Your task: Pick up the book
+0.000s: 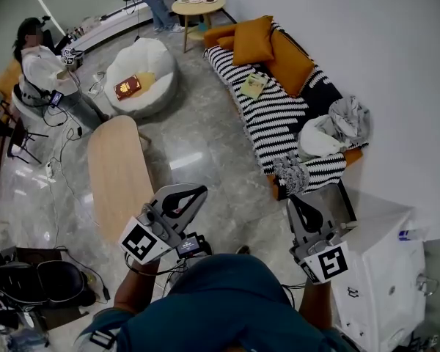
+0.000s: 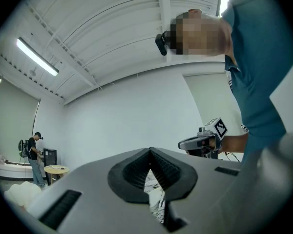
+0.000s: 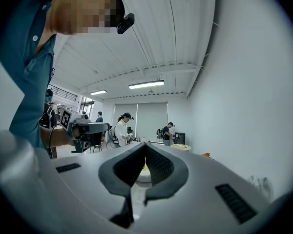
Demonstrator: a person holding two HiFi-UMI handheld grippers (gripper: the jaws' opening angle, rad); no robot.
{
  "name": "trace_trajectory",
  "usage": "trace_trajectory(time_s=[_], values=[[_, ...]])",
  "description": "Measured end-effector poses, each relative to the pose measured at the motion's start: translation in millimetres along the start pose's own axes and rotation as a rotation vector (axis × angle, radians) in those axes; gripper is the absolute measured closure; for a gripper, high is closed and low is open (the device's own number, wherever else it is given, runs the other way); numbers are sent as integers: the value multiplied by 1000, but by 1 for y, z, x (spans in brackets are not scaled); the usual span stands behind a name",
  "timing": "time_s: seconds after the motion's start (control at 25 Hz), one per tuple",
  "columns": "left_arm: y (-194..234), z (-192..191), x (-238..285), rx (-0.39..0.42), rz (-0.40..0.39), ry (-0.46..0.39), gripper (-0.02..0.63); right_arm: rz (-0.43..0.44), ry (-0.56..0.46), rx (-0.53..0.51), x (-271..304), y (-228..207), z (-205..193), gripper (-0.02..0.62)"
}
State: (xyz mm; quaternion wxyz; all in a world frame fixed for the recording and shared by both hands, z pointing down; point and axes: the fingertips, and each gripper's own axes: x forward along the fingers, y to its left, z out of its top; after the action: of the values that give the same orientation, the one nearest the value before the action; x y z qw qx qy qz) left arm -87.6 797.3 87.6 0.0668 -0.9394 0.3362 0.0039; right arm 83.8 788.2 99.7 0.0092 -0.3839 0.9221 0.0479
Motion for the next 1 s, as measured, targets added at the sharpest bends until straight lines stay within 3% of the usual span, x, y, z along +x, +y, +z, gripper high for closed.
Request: trace_trajectory(time_s=[0.56, 1.0], values=[[-29, -9, 38, -4, 3, 14, 603, 0, 27, 26, -30, -38, -20, 581], [20, -12, 31, -19, -23, -3, 603, -23, 33, 21, 16, -30, -15, 581]])
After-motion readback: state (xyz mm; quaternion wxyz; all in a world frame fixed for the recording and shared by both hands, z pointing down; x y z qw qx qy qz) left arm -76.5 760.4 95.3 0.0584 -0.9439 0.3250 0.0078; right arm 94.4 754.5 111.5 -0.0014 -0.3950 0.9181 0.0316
